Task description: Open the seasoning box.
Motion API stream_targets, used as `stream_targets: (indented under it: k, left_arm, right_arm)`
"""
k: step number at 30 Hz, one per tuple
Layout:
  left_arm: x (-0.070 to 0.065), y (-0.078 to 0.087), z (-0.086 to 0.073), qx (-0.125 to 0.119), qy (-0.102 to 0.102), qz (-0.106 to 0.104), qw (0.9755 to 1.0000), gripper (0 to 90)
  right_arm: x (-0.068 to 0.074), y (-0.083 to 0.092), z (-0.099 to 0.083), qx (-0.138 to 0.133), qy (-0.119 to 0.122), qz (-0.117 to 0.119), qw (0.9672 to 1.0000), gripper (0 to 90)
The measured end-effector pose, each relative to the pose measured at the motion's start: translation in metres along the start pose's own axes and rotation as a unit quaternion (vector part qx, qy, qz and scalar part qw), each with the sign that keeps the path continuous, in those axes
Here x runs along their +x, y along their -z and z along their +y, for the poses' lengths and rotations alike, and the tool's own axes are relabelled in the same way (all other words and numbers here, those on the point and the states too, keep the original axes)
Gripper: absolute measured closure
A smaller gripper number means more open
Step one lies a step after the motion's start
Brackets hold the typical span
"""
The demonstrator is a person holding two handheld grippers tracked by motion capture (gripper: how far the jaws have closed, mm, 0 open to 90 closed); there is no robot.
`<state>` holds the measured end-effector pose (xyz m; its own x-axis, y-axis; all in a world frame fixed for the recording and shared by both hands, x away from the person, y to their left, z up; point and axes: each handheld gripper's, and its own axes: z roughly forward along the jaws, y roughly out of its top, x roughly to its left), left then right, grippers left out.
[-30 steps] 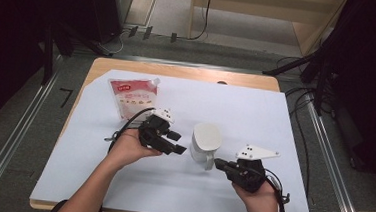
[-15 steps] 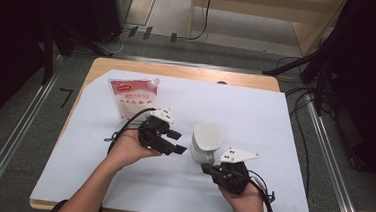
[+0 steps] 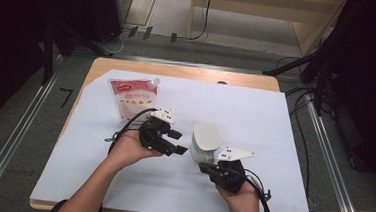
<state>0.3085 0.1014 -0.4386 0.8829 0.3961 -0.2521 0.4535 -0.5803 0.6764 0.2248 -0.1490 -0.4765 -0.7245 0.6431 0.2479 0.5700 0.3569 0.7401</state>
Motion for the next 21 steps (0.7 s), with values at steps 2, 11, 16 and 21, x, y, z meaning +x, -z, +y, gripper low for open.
stream_targets:
  k: [2,11,16,21]
  left_arm:
    - [0.0,-0.001,0.0,0.007,0.001,0.002,1.0,38.7]
    - [0.002,0.001,-0.001,0.002,0.01,-0.003,0.9999,38.6]
    - [-0.001,0.002,0.001,-0.002,0.005,-0.011,0.9999,38.6]
    - [-0.002,0.0,0.001,0.001,0.0,-0.01,1.0,37.8]
  right_arm:
    - [-0.001,0.0,0.0,0.0,-0.001,-0.002,1.0,90.0]
    - [-0.003,0.001,-0.001,0.012,0.017,-0.004,0.9998,90.0]
    - [-0.008,0.004,-0.002,0.013,0.01,-0.009,0.9998,90.0]
    - [-0.013,0.006,-0.002,0.013,-0.002,-0.008,0.9999,90.0]
